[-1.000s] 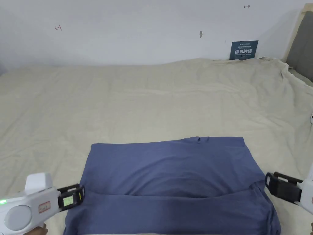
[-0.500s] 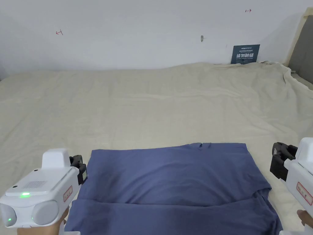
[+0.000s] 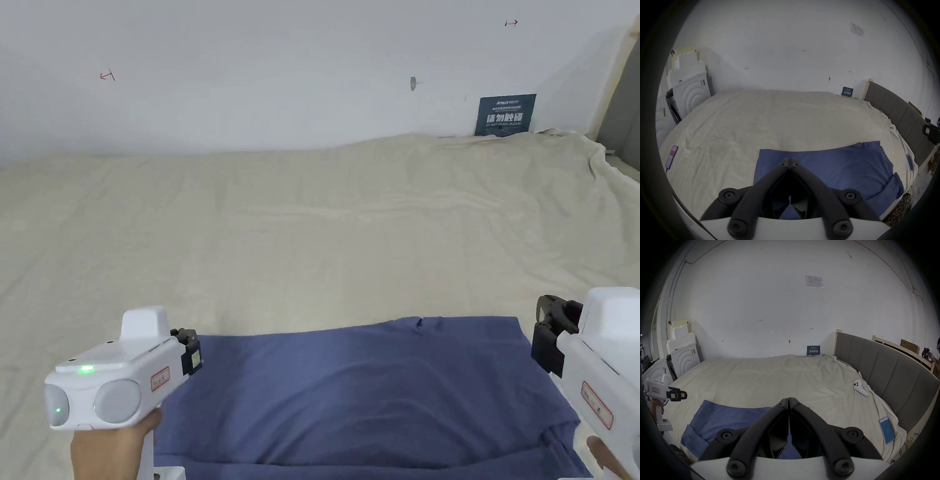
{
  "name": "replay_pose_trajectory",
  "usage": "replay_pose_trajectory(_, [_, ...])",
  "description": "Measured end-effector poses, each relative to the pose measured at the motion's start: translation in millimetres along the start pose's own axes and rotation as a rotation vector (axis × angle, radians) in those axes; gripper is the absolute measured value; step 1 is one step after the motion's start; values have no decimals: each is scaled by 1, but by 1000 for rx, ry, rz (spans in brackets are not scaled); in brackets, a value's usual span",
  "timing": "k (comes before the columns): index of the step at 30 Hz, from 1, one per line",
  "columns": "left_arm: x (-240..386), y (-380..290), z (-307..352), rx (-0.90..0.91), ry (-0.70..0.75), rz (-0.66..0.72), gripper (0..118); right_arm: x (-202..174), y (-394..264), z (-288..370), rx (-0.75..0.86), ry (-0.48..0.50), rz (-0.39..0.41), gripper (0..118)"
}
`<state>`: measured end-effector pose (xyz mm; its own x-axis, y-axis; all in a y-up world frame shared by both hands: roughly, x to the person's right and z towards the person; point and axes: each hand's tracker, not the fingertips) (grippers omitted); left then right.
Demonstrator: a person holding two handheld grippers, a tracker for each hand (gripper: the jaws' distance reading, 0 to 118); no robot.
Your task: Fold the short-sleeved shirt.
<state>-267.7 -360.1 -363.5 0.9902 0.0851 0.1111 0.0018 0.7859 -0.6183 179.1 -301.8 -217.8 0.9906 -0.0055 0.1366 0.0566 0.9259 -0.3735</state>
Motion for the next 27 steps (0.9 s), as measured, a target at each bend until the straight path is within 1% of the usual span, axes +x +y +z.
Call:
replay_pose_trajectory(3, [-14,13,-38,-61,-9,26,0,-5,2,-13,-8,2,4,0])
replay_pose_trajectory(5, [-24,22,-63,-122,1,12,0,-7,2,-22,-17,-1,8,0])
replay_pose_trajectory(7, [-33,28,-86,-140,14,14,0,-11,1,-27,-25,-5,11,0])
replay_pose_trajectory(8, [-38,32,-97,-161,15,30,3,-11,0,-32,-34,-9,13,0])
replay_pose_trajectory(10, [-51,37,-122,-242,1,82,16,-11,-3,-39,-49,-12,9,0])
replay_pose_trajectory(11, [-55,39,-132,-259,2,99,27,-11,-5,-42,-58,-15,11,0])
replay_pose_trajectory(12, [-61,40,-144,-258,3,104,51,-11,-7,-46,-68,-20,13,0])
replay_pose_trajectory(13, [-65,41,-154,-283,11,96,70,-10,-9,-50,-77,-24,13,0])
replay_pose_trajectory(14, [-67,40,-163,-313,33,85,81,-10,-11,-54,-87,-25,14,0])
replay_pose_trajectory(15, [-68,40,-173,-352,46,61,90,-9,-13,-57,-96,-25,10,0])
replay_pose_trajectory(17, [-71,38,-186,-390,51,34,90,-9,-17,-63,-108,-24,8,0])
replay_pose_trajectory(20, [-75,34,-198,-425,62,33,90,-12,-20,-70,-124,-27,19,0])
replay_pose_trajectory(22, [-74,30,-204,-438,61,28,87,-13,-22,-74,-135,-25,18,0])
replay_pose_trajectory(23, [-71,28,-204,-444,52,15,79,-13,-23,-76,-139,-24,17,0])
replay_pose_trajectory(24, [-69,26,-206,-438,50,-2,62,-14,-24,-77,-144,-24,17,0])
replay_pose_trajectory(25, [-66,25,-208,-451,49,-15,43,-14,-24,-78,-146,-24,17,0])
replay_pose_trajectory(26, [-63,22,-210,-470,41,-24,29,-13,-24,-78,-150,-23,17,0])
replay_pose_trajectory(27, [-59,20,-210,-462,38,-25,27,-13,-24,-78,-152,-24,16,0])
